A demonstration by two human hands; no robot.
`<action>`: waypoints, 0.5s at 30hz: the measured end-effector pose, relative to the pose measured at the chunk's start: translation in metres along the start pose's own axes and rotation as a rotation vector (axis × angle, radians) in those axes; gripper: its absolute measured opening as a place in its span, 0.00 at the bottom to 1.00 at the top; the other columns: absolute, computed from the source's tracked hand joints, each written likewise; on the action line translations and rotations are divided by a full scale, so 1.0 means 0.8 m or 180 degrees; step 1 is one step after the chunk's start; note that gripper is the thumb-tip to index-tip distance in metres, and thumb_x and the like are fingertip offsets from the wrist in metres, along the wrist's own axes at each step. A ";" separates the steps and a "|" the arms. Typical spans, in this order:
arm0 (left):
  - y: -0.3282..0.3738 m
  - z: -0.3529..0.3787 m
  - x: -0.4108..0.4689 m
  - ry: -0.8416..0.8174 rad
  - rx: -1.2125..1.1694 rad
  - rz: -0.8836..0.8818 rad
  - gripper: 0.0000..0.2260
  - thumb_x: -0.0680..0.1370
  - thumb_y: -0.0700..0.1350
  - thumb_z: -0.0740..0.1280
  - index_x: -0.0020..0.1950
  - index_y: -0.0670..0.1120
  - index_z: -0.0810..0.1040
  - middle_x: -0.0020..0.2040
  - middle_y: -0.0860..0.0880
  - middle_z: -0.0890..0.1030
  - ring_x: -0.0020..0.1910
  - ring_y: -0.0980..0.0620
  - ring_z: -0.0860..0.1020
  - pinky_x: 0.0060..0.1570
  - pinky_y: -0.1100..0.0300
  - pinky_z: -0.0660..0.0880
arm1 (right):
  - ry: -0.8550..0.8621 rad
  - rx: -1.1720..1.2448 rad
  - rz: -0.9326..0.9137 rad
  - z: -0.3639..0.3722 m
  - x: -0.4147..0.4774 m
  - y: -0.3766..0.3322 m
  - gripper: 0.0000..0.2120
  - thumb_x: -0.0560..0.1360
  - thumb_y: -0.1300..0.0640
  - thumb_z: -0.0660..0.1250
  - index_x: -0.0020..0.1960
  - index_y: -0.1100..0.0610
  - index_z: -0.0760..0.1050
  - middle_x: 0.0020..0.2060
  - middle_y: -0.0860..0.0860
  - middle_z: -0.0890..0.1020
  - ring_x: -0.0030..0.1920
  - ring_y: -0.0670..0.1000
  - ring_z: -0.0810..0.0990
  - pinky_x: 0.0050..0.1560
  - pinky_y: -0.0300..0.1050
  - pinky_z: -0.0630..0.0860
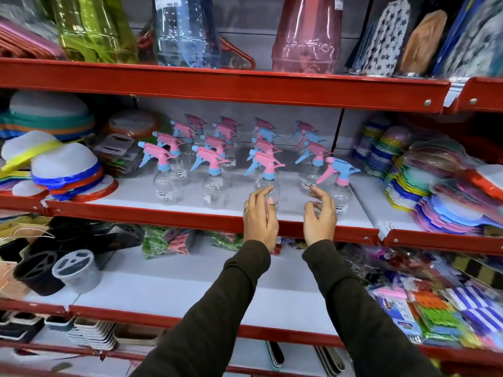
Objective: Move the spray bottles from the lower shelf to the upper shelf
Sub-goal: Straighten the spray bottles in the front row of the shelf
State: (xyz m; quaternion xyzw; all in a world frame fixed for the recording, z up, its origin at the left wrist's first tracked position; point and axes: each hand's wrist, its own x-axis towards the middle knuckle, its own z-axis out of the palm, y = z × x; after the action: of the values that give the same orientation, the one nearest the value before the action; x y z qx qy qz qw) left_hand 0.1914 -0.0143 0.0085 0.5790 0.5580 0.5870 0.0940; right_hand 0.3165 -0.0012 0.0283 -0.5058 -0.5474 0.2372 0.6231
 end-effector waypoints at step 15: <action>0.085 0.113 0.010 -0.1873 0.0529 -0.0539 0.24 0.85 0.51 0.50 0.80 0.44 0.58 0.79 0.40 0.63 0.77 0.39 0.61 0.77 0.48 0.54 | -0.0460 -0.0477 0.0903 -0.103 0.074 0.032 0.26 0.81 0.60 0.57 0.78 0.57 0.59 0.77 0.55 0.64 0.76 0.55 0.63 0.73 0.44 0.59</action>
State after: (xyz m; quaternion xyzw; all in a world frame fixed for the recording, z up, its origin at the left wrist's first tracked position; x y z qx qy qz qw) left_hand 0.2962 0.0163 0.0387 0.6812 0.5991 0.3367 0.2523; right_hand 0.4163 0.0279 0.0411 -0.6045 -0.5301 0.3171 0.5030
